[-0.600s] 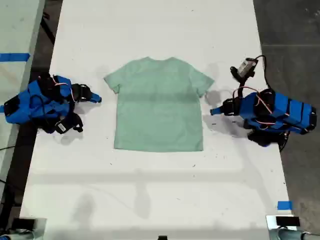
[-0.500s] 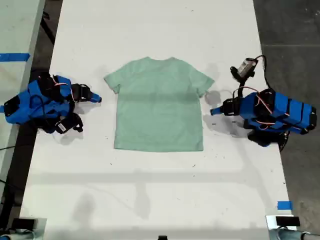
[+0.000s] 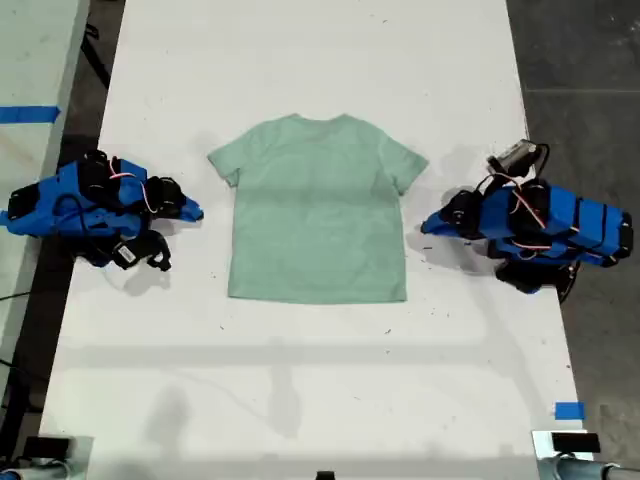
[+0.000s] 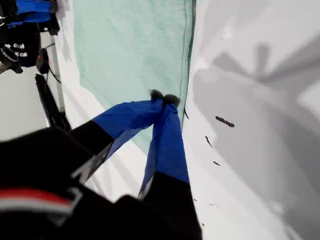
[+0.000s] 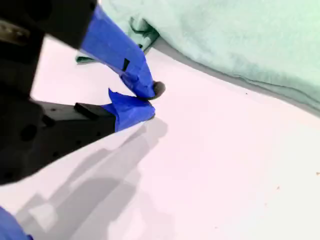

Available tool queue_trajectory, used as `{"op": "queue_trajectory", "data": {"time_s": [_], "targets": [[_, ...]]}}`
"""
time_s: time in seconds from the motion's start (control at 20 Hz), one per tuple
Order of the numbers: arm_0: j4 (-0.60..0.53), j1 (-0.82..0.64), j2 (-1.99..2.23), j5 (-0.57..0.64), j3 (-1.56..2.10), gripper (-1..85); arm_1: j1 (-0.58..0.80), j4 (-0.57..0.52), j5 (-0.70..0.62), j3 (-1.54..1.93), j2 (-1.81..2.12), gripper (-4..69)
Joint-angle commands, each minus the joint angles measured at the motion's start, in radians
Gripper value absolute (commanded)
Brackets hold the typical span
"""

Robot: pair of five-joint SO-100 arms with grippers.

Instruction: Fold tshirt

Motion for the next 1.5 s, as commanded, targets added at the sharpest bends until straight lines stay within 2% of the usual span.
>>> {"op": "queue_trajectory", "data": {"time_s": [0.0, 0.15, 0.3, 0.6, 0.9, 1.2, 1.45], "targets": [[0.051, 0.021, -0.005, -0.014, -0.014, 0.1, -0.026, 0.02, 0.002, -0.025, 0.006, -1.1], [0.018, 0.02, -0.005, -0.012, -0.031, 0.1, -0.051, 0.04, 0.003, -0.035, 0.006, -1.0], [0.043, 0.015, -0.011, -0.015, -0.069, 0.0, -0.058, 0.052, -0.006, -0.048, 0.006, -1.2], [0.009, 0.006, -0.135, -0.012, -0.163, 0.0, -0.023, 0.074, -0.101, -0.21, -0.141, -1.2], [-0.011, -0.066, -0.526, 0.092, -0.489, 0.0, 0.118, 0.061, -0.314, -0.512, -0.551, -1.5], [0.048, -0.181, -0.805, 0.247, -0.788, 0.0, 0.351, 0.081, -0.6, -0.804, -0.873, -2.1], [0.118, -0.31, -0.973, 0.353, -0.986, 0.0, 0.502, 0.12, -0.779, -1.072, -1.123, -2.2]]}}
